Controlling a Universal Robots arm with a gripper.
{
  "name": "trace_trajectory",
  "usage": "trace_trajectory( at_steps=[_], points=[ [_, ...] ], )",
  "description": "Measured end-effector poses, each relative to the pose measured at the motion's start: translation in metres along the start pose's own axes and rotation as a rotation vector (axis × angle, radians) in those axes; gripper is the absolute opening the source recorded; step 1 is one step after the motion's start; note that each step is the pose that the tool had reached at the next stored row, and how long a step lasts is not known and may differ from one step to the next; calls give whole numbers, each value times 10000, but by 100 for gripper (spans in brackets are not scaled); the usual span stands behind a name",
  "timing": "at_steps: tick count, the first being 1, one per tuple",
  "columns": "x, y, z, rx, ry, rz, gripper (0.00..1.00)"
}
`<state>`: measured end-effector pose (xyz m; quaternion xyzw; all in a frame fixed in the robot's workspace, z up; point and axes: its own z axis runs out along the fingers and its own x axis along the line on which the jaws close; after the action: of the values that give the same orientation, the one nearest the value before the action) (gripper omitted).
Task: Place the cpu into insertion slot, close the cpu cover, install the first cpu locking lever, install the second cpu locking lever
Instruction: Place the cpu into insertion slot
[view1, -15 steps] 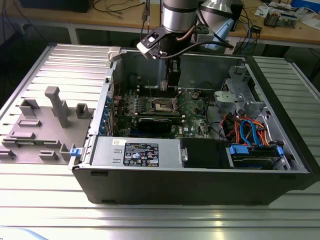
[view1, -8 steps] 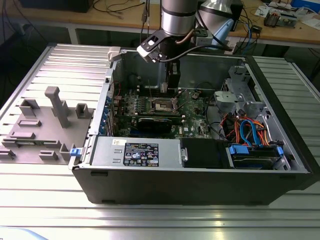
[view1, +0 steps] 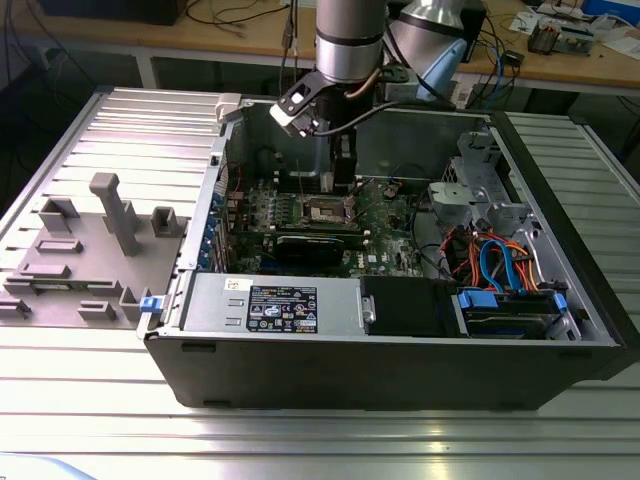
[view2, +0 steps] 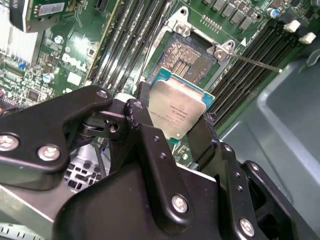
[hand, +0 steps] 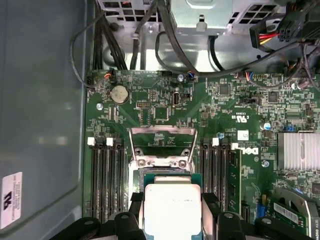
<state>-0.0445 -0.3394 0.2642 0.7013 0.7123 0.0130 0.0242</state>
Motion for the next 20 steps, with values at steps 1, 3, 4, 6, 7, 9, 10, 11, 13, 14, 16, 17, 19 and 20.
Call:
trace_trajectory(
  at_steps=[1, 3, 4, 6, 7, 9, 10, 11, 13, 14, 16, 17, 19, 20],
  points=[
    [1, -4, 40, 0, 0, -2, 54],
    [1, -12, 82, 1, -1, 2, 54],
    [2, -17, 100, 0, 0, 1, 54],
    [2, -37, 135, -5, 1, 0, 54],
    [3, -51, 154, -9, 1, 0, 54],
    [4, -88, 182, -29, 0, 0, 54],
    [5, -112, 202, -64, -1, 1, 54],
    [5, -124, 218, -81, 0, 2, 54],
    [6, -132, 256, -88, 0, 1, 54],
    [6, -134, 275, -88, -1, -1, 54],
    [8, -139, 304, -87, -1, 1, 54],
    [9, -143, 317, -87, -2, 3, 54],
    [10, -148, 334, -88, -1, 1, 54],
    [10, -149, 343, -88, -1, -1, 54]
  ],
)
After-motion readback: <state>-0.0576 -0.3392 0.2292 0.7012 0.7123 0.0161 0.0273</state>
